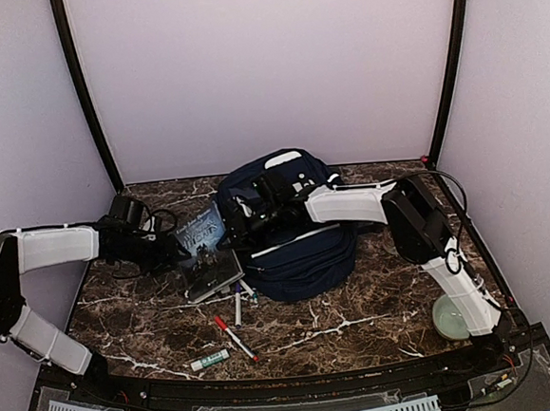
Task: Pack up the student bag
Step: Pick up the book from the center of the board, then pick up the largest pocket of the bag from the student bag.
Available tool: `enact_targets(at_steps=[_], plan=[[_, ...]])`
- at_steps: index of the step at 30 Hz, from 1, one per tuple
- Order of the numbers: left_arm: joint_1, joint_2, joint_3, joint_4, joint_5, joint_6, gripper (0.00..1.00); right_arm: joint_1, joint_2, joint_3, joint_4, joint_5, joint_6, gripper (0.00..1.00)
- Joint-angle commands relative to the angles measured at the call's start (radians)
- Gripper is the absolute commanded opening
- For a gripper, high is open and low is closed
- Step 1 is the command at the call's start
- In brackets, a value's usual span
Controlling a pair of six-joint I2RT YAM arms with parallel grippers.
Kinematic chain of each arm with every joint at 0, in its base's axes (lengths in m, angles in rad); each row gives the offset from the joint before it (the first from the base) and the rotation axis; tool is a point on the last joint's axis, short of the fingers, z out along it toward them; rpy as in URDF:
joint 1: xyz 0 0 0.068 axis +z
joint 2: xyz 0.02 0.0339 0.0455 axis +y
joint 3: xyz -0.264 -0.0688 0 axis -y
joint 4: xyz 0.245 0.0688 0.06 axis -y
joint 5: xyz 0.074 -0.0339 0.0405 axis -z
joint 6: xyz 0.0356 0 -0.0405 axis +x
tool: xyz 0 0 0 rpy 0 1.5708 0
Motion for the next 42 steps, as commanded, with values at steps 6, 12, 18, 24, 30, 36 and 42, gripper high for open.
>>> enact_targets(at_steps=[6,12,18,24,30,36,42], plan=[[-0.008,-0.348,0.167,-0.213,-0.088,0.169,0.62,-0.088,-0.374,-0.104,0.037,-0.001,-0.223,0.0],[-0.015,-0.363,0.317,-0.261,-0.034,0.251,0.63,-0.204,-0.607,-0.298,0.035,-0.015,-0.333,0.0],[-0.131,-0.293,0.468,-0.239,-0.028,0.294,0.63,-0.359,-0.841,-0.429,-0.031,-0.039,-0.463,0.0],[-0.319,-0.174,0.588,-0.239,-0.085,0.356,0.59,-0.513,-1.051,-0.534,-0.16,-0.08,-0.596,0.0],[-0.506,-0.02,0.657,-0.212,-0.147,0.455,0.51,-0.622,-1.214,-0.663,-0.27,-0.07,-0.708,0.0],[-0.619,0.121,0.66,-0.153,-0.178,0.572,0.45,-0.705,-1.271,-0.729,-0.391,-0.061,-0.835,0.0],[-0.663,0.265,0.677,-0.139,-0.216,0.67,0.38,-0.775,-1.218,-0.73,-0.41,-0.136,-0.839,0.0]])
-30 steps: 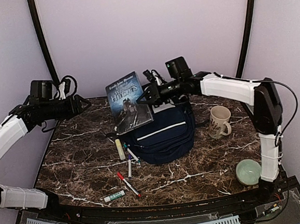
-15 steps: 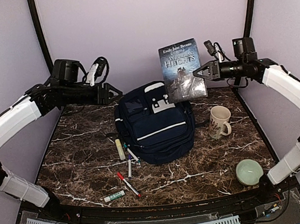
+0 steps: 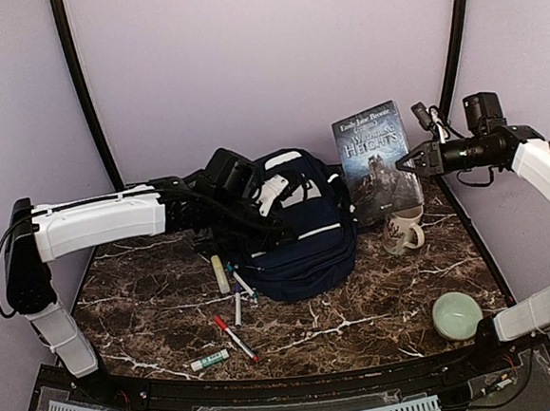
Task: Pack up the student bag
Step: Pick up the largest pocket of the bag from the student bag.
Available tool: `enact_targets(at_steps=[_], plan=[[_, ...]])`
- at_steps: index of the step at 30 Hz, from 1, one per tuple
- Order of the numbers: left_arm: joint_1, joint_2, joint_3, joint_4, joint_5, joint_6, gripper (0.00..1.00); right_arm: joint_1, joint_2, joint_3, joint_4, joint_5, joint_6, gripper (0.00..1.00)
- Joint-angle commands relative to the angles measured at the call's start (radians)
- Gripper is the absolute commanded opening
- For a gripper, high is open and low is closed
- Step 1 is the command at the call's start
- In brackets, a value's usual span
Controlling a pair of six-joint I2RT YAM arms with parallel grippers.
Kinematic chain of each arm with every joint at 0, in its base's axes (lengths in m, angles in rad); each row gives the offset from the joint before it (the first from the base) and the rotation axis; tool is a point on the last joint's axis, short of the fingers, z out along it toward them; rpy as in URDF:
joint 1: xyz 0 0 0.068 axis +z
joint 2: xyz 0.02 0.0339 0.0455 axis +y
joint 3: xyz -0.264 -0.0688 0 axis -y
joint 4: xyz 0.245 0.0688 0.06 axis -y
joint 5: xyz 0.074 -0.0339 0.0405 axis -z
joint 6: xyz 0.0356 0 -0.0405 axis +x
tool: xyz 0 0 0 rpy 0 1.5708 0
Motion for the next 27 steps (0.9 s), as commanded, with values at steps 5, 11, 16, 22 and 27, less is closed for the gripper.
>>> enact_targets(at_steps=[5,11,16,22,27], plan=[[-0.025,0.135,0.036,0.045,-0.007,0.111,0.28,-0.077,0.043,0.065,0.062,-0.123,-0.054,0.0],[-0.027,0.229,0.063,0.049,-0.028,0.151,0.15,-0.085,0.042,0.041,0.096,-0.14,-0.056,0.0],[-0.027,0.293,0.133,0.002,-0.006,0.185,0.13,-0.087,0.036,0.007,0.139,-0.16,-0.047,0.0],[-0.027,0.325,0.156,-0.032,0.012,0.198,0.1,-0.091,0.035,-0.012,0.168,-0.162,-0.031,0.0],[-0.027,0.335,0.142,-0.034,0.04,0.191,0.11,-0.097,0.045,-0.009,0.168,-0.166,-0.029,0.0]])
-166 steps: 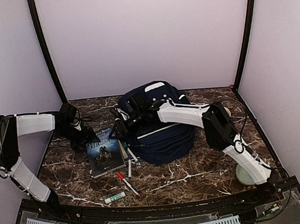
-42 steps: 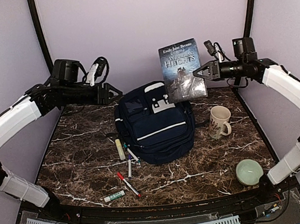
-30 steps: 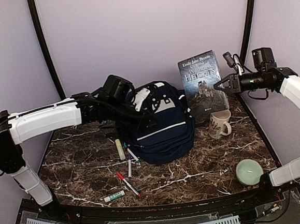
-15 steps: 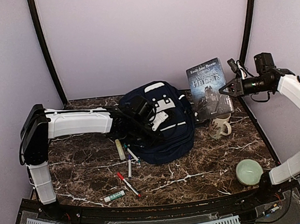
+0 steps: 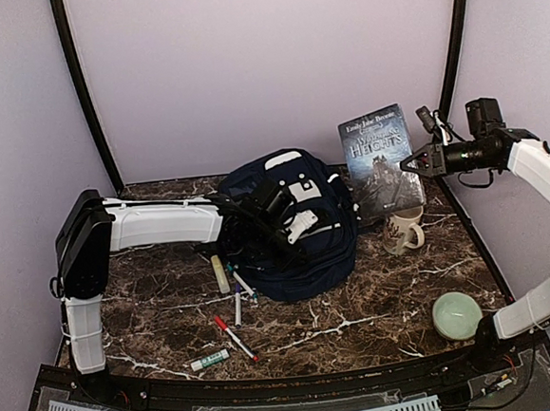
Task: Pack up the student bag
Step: Pick up the largest pocket of the bag from the student bag.
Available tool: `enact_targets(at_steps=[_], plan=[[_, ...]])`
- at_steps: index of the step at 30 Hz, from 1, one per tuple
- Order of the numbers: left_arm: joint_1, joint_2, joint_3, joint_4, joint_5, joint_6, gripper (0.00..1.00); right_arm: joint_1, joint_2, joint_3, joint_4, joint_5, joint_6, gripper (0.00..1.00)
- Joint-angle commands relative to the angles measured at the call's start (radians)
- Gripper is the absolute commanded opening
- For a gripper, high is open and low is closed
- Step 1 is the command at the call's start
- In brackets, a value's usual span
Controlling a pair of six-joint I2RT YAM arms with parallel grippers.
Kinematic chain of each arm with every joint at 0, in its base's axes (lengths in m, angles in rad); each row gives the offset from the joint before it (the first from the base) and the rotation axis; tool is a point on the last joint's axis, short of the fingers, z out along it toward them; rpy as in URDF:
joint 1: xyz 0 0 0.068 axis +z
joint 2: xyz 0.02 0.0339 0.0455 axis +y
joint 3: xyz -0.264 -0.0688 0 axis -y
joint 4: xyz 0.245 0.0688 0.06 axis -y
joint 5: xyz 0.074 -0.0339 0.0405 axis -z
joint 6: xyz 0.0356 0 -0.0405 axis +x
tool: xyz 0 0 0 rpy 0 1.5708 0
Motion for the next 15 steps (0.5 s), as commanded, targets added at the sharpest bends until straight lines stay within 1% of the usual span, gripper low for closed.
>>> enact_targets(at_steps=[1,3,7,11,13,15], plan=[[-0.005,0.005,0.011,-0.028,0.05,0.007,0.11,-0.011,-0.019,0.016,0.131,-0.083,0.01,0.0],[-0.005,0.01,0.007,-0.025,0.053,0.0,0.13,-0.011,-0.02,0.015,0.133,-0.084,0.012,0.0],[-0.005,0.03,0.01,-0.024,-0.007,-0.01,0.27,-0.013,-0.024,0.003,0.141,-0.082,0.017,0.0],[-0.007,0.055,0.017,-0.022,-0.042,-0.009,0.36,-0.017,-0.024,-0.007,0.151,-0.081,0.024,0.0],[-0.008,0.066,0.024,-0.02,-0.071,-0.011,0.37,-0.017,-0.023,-0.01,0.156,-0.082,0.029,0.0],[-0.01,0.075,0.028,-0.013,-0.097,-0.016,0.35,-0.016,-0.024,-0.016,0.164,-0.086,0.036,0.0]])
